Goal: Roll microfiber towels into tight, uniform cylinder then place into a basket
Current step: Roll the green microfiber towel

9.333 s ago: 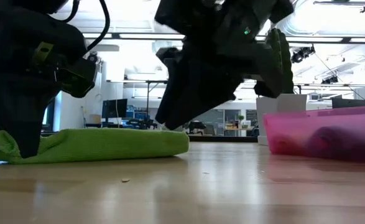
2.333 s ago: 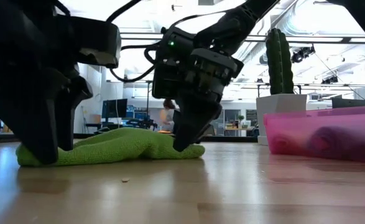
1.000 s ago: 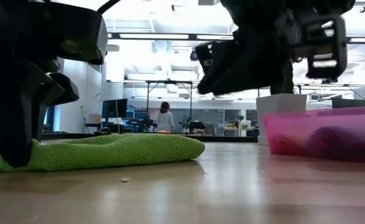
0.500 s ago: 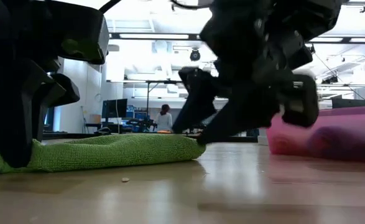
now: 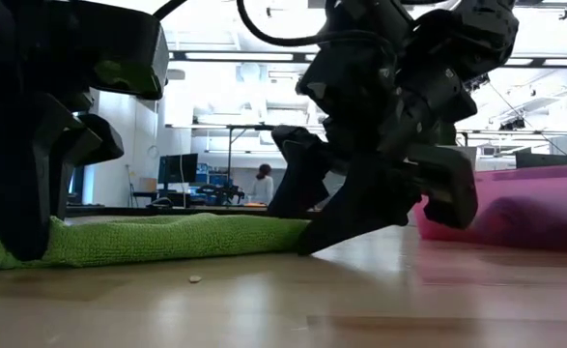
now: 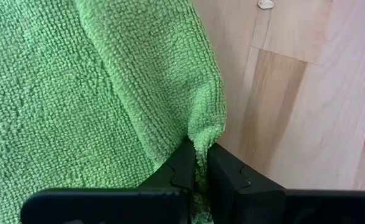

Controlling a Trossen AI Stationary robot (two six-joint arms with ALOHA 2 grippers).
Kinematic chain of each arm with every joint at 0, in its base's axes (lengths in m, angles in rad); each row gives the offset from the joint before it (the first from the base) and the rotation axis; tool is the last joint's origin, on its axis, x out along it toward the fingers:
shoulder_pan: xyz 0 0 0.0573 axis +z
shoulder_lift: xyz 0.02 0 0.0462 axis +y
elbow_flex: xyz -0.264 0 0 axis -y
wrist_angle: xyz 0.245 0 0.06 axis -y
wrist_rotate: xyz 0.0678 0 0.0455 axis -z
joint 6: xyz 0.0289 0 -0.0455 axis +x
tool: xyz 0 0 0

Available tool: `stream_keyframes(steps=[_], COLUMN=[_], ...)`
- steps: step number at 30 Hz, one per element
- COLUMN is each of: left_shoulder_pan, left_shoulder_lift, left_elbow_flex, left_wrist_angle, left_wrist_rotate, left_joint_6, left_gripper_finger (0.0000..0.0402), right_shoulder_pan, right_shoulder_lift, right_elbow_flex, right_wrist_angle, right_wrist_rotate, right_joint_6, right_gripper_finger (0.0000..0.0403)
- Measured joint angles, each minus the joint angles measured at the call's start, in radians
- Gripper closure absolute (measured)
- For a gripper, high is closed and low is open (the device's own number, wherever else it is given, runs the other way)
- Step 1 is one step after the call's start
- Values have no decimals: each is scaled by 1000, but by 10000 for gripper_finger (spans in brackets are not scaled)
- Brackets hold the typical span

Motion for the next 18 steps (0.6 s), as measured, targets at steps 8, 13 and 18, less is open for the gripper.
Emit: stream_keyframes(steps=[8, 13, 18], left_shoulder_pan=[0, 1, 0], left_shoulder_lift=[3, 5, 5], left_elbow_flex=[-1, 0, 1], left_wrist_angle=[102, 127, 108], left_wrist_rotate=[46, 68, 61], left_joint_6=[3, 28, -5], left_gripper_finger=[385, 385, 385], right_shoulder_pan=[-28, -29, -31], right_shoulder_lift=[5, 6, 5], right_elbow_flex=[1, 1, 3], right_wrist_angle=[-4, -23, -38], right_wrist_rotate=[3, 9, 4], right_joint_6=[156, 227, 310], right_gripper_finger=[229, 297, 389])
